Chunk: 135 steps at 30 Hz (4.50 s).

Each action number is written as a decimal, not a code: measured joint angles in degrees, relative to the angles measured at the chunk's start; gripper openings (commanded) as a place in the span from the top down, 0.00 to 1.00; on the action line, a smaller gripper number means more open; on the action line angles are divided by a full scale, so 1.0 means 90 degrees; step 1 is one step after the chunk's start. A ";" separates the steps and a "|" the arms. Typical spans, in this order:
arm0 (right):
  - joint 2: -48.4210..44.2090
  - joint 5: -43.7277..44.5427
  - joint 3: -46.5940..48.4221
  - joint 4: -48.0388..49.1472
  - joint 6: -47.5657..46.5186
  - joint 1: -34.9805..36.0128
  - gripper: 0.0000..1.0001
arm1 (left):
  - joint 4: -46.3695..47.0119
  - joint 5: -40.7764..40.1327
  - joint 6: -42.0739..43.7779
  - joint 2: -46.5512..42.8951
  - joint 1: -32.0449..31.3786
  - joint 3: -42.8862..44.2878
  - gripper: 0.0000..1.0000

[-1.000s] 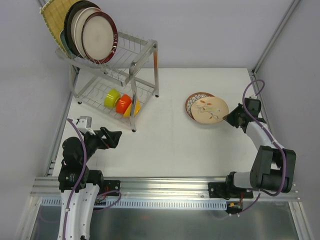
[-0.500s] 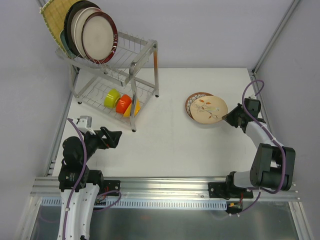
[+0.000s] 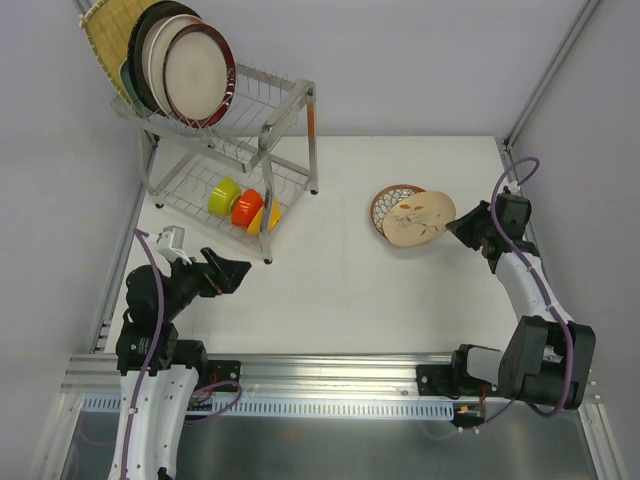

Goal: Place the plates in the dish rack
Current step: Grab a plate with the right arm

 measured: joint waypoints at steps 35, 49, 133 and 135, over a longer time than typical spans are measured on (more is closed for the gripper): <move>0.0325 -0.0107 -0.0503 0.0158 0.0180 -0.0051 0.94 | 0.0415 0.0410 -0.0923 0.0595 -0.0379 -0.0435 0.01; 0.0619 -0.0121 -0.0493 0.0342 0.0114 -0.0053 0.83 | 0.0389 0.0410 0.0440 0.0952 -0.0379 -0.0226 0.01; 0.2868 0.0180 0.1933 -0.1212 -0.1387 0.0328 0.72 | 0.0318 0.0393 0.0561 0.0736 -0.0357 -0.0221 0.01; 0.2863 0.0209 0.1914 -0.1241 -0.1399 0.0318 0.72 | 0.0318 0.0393 0.0561 0.0736 -0.0357 -0.0221 0.01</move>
